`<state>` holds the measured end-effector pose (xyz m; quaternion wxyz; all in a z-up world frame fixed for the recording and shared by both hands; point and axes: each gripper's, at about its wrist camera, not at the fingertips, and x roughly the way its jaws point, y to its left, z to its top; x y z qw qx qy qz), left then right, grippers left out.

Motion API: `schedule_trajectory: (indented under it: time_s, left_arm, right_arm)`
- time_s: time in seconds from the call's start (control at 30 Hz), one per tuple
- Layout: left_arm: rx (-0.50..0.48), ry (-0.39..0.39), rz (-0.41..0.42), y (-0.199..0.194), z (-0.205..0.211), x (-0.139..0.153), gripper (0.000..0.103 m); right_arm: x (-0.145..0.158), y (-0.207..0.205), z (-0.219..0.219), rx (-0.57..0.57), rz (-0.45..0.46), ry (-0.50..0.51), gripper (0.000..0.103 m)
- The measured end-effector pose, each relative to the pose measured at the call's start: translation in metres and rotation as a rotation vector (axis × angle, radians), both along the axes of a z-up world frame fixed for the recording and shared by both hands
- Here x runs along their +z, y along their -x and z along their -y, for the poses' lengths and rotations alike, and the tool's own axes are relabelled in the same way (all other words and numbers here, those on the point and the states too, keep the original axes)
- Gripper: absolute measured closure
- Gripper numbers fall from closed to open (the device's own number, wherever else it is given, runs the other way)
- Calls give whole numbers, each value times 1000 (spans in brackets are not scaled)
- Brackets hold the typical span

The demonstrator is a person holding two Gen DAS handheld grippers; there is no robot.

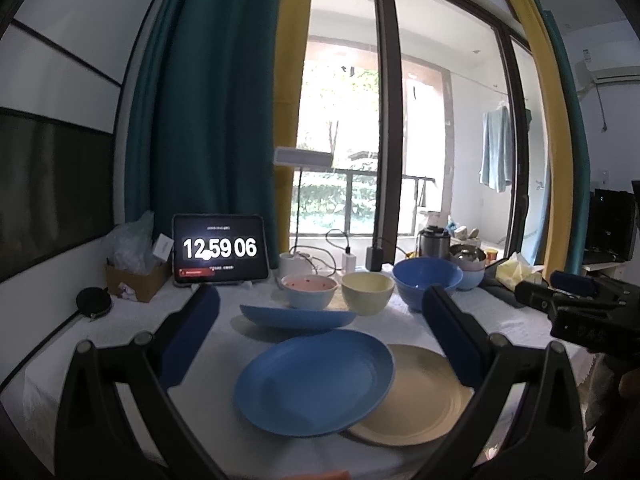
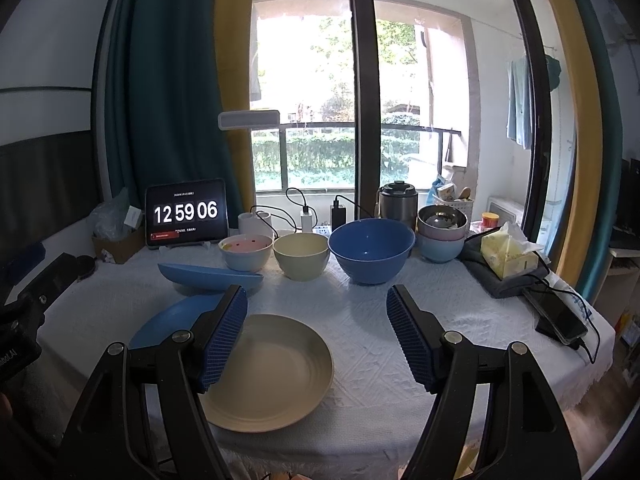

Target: Organize plates and bowls

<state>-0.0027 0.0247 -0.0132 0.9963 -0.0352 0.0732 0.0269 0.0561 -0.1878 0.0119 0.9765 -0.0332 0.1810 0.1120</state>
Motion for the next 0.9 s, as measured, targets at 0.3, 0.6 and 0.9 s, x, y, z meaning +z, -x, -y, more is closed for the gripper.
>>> schedule_trajectory:
  time_s: [0.3, 0.6, 0.9]
  left_arm:
    - [49, 50, -61, -12, -22, -21, 1]
    - [97, 85, -111, -19, -49, -47, 1]
    - [96, 129, -200, -37, -64, -74, 1]
  right_arm:
    - [-14, -19, -19, 29, -53, 30, 28]
    - [-24, -36, -52, 79, -85, 67, 28]
    - [-43, -53, -81, 137, -140, 81, 28]
